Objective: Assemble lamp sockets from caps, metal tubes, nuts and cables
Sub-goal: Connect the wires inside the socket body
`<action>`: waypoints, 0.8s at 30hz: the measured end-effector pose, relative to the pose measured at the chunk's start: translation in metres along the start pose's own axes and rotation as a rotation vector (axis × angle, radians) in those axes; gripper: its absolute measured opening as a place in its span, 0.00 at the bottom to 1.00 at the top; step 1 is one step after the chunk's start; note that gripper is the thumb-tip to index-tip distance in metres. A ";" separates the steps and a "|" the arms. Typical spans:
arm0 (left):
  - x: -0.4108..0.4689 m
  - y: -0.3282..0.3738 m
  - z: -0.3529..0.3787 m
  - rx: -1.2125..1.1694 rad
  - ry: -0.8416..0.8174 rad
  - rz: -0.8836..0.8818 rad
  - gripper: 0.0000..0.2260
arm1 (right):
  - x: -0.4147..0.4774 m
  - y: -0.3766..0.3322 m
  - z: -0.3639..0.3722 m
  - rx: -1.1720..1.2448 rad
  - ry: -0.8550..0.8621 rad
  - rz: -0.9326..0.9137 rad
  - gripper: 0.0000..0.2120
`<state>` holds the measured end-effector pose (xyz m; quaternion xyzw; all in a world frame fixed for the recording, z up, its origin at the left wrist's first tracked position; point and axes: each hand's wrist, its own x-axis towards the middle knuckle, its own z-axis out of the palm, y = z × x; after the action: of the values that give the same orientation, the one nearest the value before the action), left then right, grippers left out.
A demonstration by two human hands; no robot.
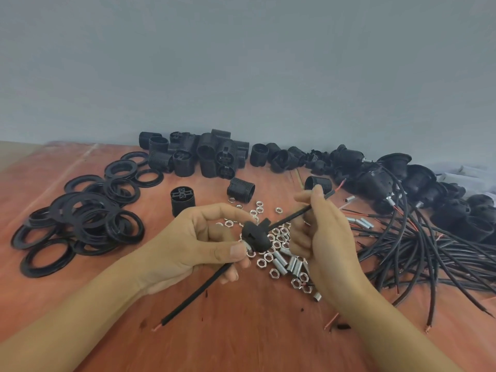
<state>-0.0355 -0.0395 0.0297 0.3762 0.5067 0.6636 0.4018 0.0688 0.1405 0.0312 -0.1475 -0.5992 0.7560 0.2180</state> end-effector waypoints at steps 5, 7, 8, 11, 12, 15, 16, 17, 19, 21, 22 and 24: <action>0.002 -0.008 0.001 0.061 -0.004 -0.016 0.17 | -0.007 0.010 0.009 -0.258 -0.257 0.011 0.19; 0.002 -0.007 0.002 0.076 0.020 -0.015 0.16 | -0.007 0.005 0.012 -0.318 -0.267 -0.074 0.15; 0.002 -0.007 0.001 0.081 0.031 -0.011 0.16 | -0.005 0.002 0.009 -0.270 -0.218 -0.081 0.13; 0.002 -0.007 0.000 0.119 0.042 -0.011 0.14 | 0.002 -0.005 0.003 -0.113 -0.083 -0.036 0.13; 0.002 -0.007 0.000 0.131 0.045 -0.018 0.14 | 0.003 -0.002 0.001 -0.132 -0.091 -0.044 0.15; 0.001 -0.010 0.002 0.159 0.067 -0.045 0.13 | -0.005 0.009 0.009 -0.369 -0.236 -0.080 0.21; 0.001 -0.011 0.002 0.161 0.074 -0.044 0.12 | -0.006 0.011 0.011 -0.409 -0.277 -0.083 0.20; 0.002 -0.011 0.002 0.160 0.085 -0.039 0.12 | -0.007 0.010 0.011 -0.406 -0.282 -0.087 0.19; 0.003 -0.010 0.000 0.163 0.117 -0.028 0.11 | -0.004 0.005 0.008 -0.319 -0.197 -0.116 0.14; 0.003 -0.010 -0.001 0.182 0.150 -0.020 0.11 | 0.000 0.002 0.003 -0.311 -0.117 -0.175 0.12; 0.003 -0.010 0.000 0.180 0.156 -0.025 0.11 | 0.000 0.002 0.002 -0.330 -0.112 -0.202 0.12; 0.003 -0.010 0.002 0.130 0.138 -0.050 0.08 | -0.003 0.006 0.005 -0.353 -0.140 -0.241 0.13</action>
<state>-0.0333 -0.0339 0.0209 0.3419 0.5846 0.6433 0.3571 0.0678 0.1338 0.0264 -0.0579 -0.7493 0.6162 0.2357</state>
